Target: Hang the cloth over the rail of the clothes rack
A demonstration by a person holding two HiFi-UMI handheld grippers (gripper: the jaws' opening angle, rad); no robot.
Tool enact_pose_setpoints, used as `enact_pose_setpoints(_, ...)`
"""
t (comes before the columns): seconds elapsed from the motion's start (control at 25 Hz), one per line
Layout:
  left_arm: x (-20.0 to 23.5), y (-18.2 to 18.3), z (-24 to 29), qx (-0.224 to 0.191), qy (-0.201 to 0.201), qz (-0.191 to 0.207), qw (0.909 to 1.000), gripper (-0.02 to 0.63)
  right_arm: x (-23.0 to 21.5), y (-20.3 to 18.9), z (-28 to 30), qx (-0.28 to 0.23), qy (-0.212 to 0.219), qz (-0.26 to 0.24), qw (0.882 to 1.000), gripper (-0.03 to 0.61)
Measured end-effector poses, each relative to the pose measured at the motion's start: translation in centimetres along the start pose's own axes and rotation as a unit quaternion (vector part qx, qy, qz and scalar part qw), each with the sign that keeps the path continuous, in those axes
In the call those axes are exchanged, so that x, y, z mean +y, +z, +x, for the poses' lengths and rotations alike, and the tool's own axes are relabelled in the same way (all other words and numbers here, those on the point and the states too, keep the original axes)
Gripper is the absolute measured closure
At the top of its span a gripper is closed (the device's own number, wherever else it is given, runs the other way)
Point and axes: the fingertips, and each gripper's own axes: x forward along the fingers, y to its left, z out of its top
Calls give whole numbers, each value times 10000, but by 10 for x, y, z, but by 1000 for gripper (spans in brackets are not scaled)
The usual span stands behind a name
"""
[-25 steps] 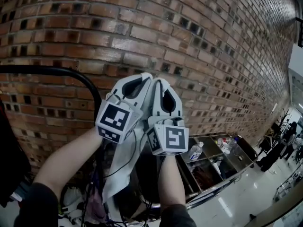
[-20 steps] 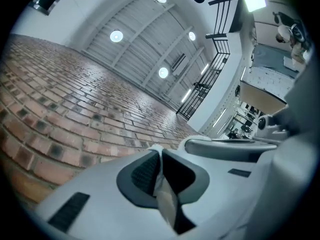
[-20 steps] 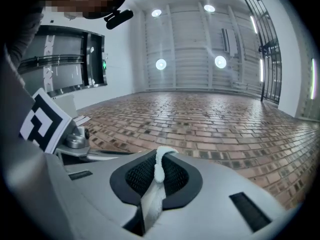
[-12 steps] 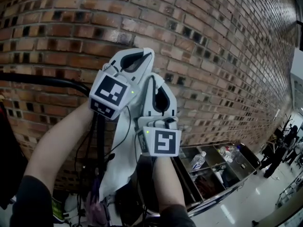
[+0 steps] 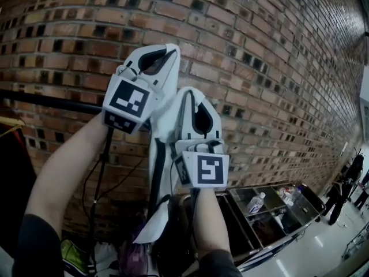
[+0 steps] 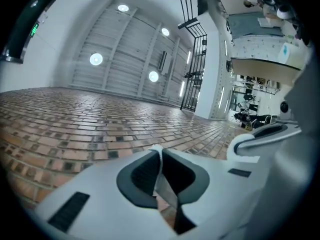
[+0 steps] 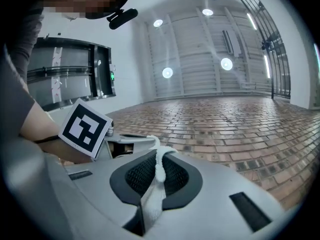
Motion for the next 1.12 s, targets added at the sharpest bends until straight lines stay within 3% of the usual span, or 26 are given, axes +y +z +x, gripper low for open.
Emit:
enact_pose_setpoints(0.2,71,2,-42,10,178,345,9992,568,56,18,16,10,189,-396,9990,538)
enact_pose_setpoints(0.4,139,9,-76,145,325,664,9972,568,90,35,21,-104,-12,-561,9984,538)
enact_pose_setpoints(0.6,197,23,-119,359,481,935,9938,568,114,51,28,-330,-106,-140,9993,538)
enact_pose_setpoints(0.76,243,36,-163,498,752,1134,9894,568,153,57,36,-302,96,17,9995,538)
enact_pose_setpoints(0.92,291,18,-196,878,914,1306,9833,568,194,53,48,-260,364,480,9978,538)
enact_pose_setpoints(1.12,327,-9,-211,1160,795,1261,9820,568,225,44,62,-172,308,306,9989,538)
